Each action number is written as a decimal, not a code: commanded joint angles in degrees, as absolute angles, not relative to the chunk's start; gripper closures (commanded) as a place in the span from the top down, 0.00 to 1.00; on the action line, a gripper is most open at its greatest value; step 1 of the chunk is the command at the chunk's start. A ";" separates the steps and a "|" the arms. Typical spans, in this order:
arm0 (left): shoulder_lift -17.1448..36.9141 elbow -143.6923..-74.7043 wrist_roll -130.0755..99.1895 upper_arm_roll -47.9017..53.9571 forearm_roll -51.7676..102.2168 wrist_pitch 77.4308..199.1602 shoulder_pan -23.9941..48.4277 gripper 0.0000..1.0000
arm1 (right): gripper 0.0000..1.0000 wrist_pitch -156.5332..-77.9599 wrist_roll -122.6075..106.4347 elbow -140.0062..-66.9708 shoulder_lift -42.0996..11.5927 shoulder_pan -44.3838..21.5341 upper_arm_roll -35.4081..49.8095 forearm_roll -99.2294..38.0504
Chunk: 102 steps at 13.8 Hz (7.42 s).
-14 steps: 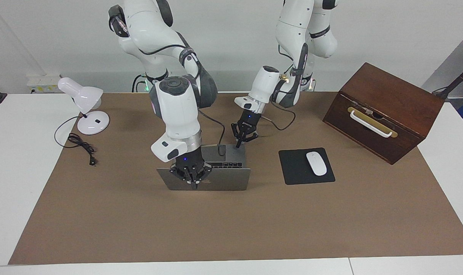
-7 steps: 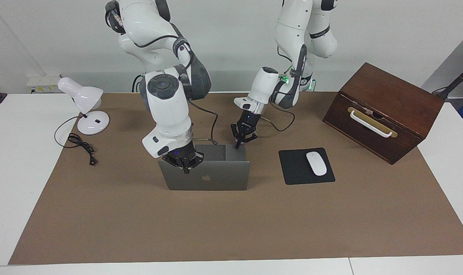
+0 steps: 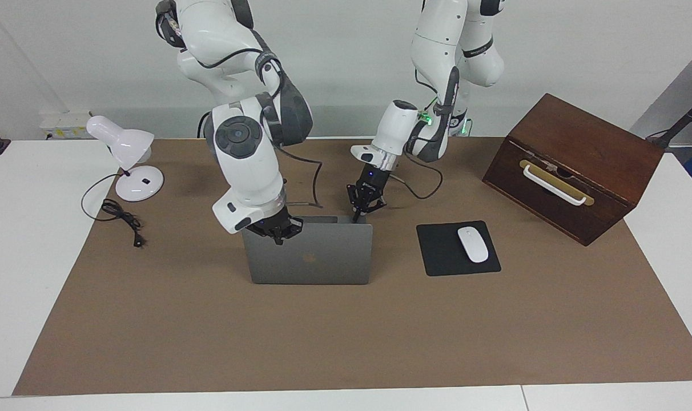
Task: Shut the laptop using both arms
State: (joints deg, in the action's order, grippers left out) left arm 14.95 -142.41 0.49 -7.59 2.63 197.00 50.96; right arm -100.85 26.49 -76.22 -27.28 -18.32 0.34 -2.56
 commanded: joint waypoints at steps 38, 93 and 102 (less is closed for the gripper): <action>18.90 -145.90 3.78 -8.70 2.99 200.48 50.63 0.00 | 0.00 -118.47 32.17 -111.09 -13.62 -20.13 3.60 -9.23; -11.52 -112.44 6.23 -8.96 -3.43 110.68 16.63 1.00 | 1.00 -102.04 -14.94 -91.93 -0.09 4.66 -1.93 -2.57; -5.36 -93.53 9.23 -9.05 -5.02 95.01 9.67 1.00 | 1.00 -92.99 -8.62 -91.85 1.93 4.13 -1.50 2.37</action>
